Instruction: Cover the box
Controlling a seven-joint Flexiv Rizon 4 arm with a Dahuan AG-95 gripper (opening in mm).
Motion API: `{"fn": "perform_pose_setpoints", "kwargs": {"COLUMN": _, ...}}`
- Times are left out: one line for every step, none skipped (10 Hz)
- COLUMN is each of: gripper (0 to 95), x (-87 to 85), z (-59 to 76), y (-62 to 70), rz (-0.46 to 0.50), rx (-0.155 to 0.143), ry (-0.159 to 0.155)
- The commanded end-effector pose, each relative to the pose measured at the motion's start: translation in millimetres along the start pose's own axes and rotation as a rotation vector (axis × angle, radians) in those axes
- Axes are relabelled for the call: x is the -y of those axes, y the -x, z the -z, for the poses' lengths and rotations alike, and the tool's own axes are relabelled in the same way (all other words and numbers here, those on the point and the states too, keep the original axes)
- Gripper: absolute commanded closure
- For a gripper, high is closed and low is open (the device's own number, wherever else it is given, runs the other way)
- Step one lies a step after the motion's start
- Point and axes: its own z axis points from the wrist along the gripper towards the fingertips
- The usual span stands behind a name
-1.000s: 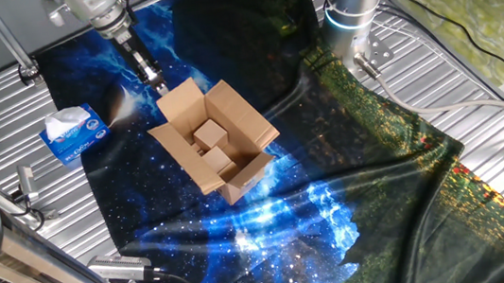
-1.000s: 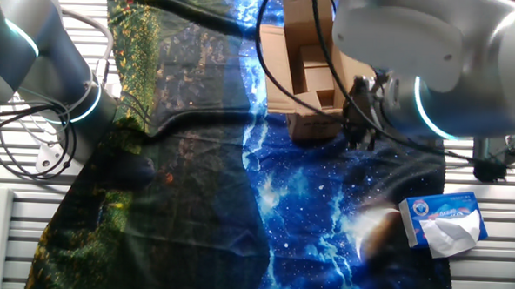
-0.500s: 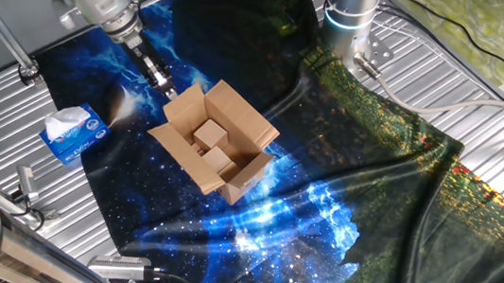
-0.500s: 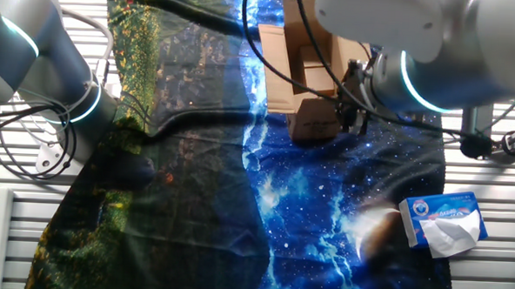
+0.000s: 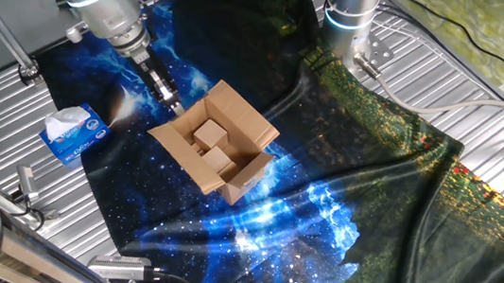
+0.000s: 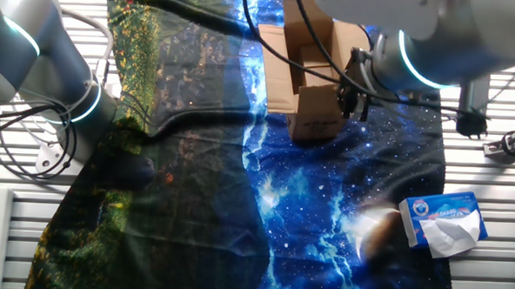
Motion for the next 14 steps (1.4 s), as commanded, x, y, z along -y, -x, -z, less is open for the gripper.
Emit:
{"fn": "perform_pose_setpoints", "kwargs": {"gripper": 95.0, "x": 0.6, "z": -3.2, "y": 1.5, "rz": 0.042, "rx": 0.032, "ry": -0.01}}
{"fn": "perform_pose_setpoints", "kwargs": {"gripper": 95.0, "x": 1.6, "z": -5.4, "y": 2.2, "rz": 0.068, "rx": 0.05, "ry": -0.016}}
{"fn": "perform_pose_setpoints", "kwargs": {"gripper": 95.0, "x": 2.9, "z": -8.0, "y": 2.9, "rz": 0.079, "rx": 0.058, "ry": -0.03}}
{"fn": "perform_pose_setpoints", "kwargs": {"gripper": 95.0, "x": 3.7, "z": -10.1, "y": 3.4, "rz": 0.082, "rx": 0.059, "ry": -0.04}}
{"fn": "perform_pose_setpoints", "kwargs": {"gripper": 95.0, "x": 4.0, "z": -12.1, "y": 3.2, "rz": 0.083, "rx": 0.06, "ry": -0.047}}
{"fn": "perform_pose_setpoints", "kwargs": {"gripper": 95.0, "x": 3.9, "z": -14.8, "y": 2.6, "rz": 0.081, "rx": 0.061, "ry": -0.048}}
{"fn": "perform_pose_setpoints", "kwargs": {"gripper": 95.0, "x": 3.7, "z": -18.2, "y": 1.8, "rz": 0.083, "rx": 0.065, "ry": -0.051}}
{"fn": "perform_pose_setpoints", "kwargs": {"gripper": 95.0, "x": 3.9, "z": -22.3, "y": 1.5, "rz": 0.085, "rx": 0.07, "ry": -0.053}}
{"fn": "perform_pose_setpoints", "kwargs": {"gripper": 95.0, "x": 4.4, "z": -25.6, "y": 1.5, "rz": 0.089, "rx": 0.075, "ry": -0.054}}
{"fn": "perform_pose_setpoints", "kwargs": {"gripper": 95.0, "x": 5.5, "z": -29.7, "y": 1.6, "rz": 0.093, "rx": 0.083, "ry": -0.054}}
{"fn": "perform_pose_setpoints", "kwargs": {"gripper": 95.0, "x": 6.8, "z": -33.4, "y": 1.6, "rz": 0.1, "rx": 0.089, "ry": -0.056}}
{"fn": "perform_pose_setpoints", "kwargs": {"gripper": 95.0, "x": 7.4, "z": -35.1, "y": 1.8, "rz": 0.102, "rx": 0.089, "ry": -0.058}}
{"fn": "perform_pose_setpoints", "kwargs": {"gripper": 95.0, "x": 8.2, "z": -37.3, "y": 1.9, "rz": 0.106, "rx": 0.089, "ry": -0.059}}
{"fn": "perform_pose_setpoints", "kwargs": {"gripper": 95.0, "x": 9.3, "z": -40.4, "y": 1.6, "rz": 0.111, "rx": 0.09, "ry": -0.06}}
